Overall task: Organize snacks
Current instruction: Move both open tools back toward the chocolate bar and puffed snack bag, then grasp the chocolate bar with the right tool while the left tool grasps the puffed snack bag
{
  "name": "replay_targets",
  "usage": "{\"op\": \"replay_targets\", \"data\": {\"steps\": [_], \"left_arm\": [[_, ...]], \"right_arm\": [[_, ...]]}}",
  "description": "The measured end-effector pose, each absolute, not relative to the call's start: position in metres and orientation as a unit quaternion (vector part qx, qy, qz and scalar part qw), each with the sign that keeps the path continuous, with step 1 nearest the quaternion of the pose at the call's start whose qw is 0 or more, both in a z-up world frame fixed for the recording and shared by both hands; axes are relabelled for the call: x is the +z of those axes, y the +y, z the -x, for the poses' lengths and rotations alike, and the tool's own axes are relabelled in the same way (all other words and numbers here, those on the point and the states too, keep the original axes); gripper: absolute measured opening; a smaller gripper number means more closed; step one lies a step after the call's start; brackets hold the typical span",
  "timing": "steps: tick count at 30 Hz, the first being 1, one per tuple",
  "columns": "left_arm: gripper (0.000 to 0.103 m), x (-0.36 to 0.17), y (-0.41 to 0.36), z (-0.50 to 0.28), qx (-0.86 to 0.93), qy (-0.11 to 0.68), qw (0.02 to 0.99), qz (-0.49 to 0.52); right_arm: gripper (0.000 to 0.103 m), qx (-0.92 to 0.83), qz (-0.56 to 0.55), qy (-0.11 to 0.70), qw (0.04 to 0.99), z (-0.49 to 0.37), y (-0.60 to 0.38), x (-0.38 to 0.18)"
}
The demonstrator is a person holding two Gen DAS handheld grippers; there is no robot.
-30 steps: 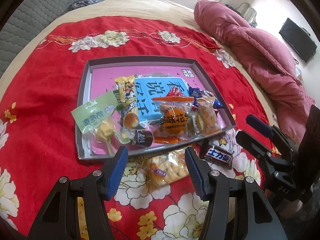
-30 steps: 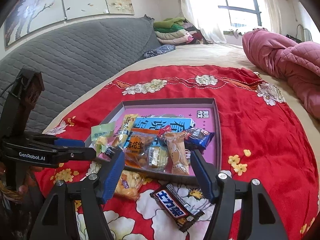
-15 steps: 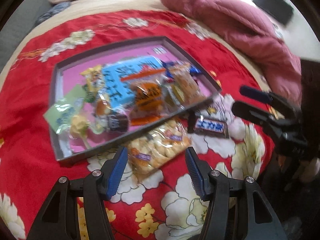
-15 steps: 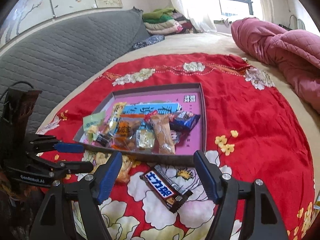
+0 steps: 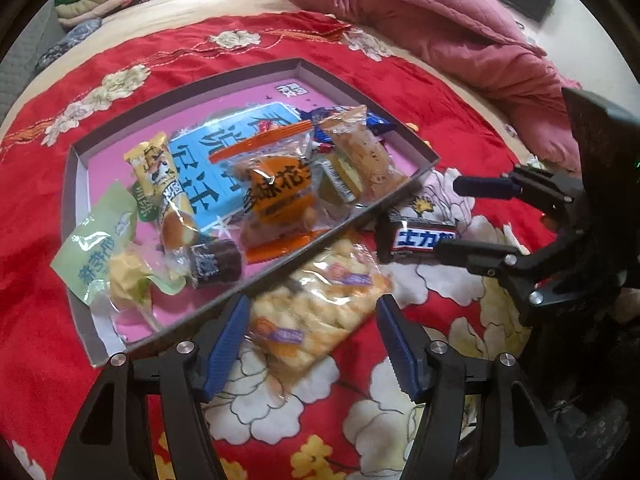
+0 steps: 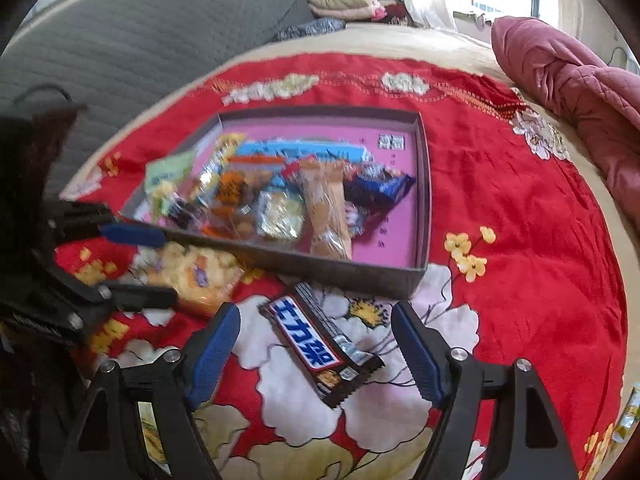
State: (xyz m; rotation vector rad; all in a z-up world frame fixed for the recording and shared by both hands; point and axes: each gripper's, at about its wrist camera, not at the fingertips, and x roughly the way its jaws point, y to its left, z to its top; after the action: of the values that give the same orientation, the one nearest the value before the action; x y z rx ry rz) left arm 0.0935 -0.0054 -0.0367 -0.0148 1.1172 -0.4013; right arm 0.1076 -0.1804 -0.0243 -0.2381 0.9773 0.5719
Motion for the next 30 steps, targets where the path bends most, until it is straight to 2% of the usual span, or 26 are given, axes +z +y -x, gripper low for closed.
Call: {"op": "replay_targets", "data": {"steps": [7, 15, 16, 17, 20, 25, 30], "left_arm": [[0.075, -0.046, -0.015, -0.092, -0.200, 0.521, 0.829, -0.026], [0.076, -0.046, -0.018, -0.088, -0.227, 0.521, 0.823, -0.017], [0.076, -0.046, -0.018, -0.086, -0.232, 0.521, 0.821, -0.015], [0.076, -0.045, -0.019, -0.084, -0.243, 0.523, 0.817, -0.014], [0.076, -0.043, -0.022, -0.078, -0.260, 0.524, 0.811, -0.018], [0.076, -0.042, -0.023, -0.082, -0.247, 0.520, 0.817, -0.016], [0.076, -0.045, -0.031, -0.090, -0.227, 0.515, 0.825, -0.039]], "right_arm": [[0.077, 0.277, 0.141, 0.482, 0.819, -0.109, -0.171, -0.037], [0.077, 0.282, 0.214, 0.497, 0.793, -0.108, -0.154, -0.059], [0.072, 0.283, 0.215, 0.497, 0.792, -0.108, -0.154, -0.060], [0.062, 0.291, 0.210, 0.496, 0.791, -0.106, -0.155, -0.058], [0.044, 0.319, 0.189, 0.498, 0.784, -0.101, -0.157, -0.053], [0.034, 0.335, 0.187, 0.505, 0.773, -0.091, -0.155, -0.053], [0.034, 0.327, 0.167, 0.509, 0.778, -0.095, -0.158, -0.054]]}}
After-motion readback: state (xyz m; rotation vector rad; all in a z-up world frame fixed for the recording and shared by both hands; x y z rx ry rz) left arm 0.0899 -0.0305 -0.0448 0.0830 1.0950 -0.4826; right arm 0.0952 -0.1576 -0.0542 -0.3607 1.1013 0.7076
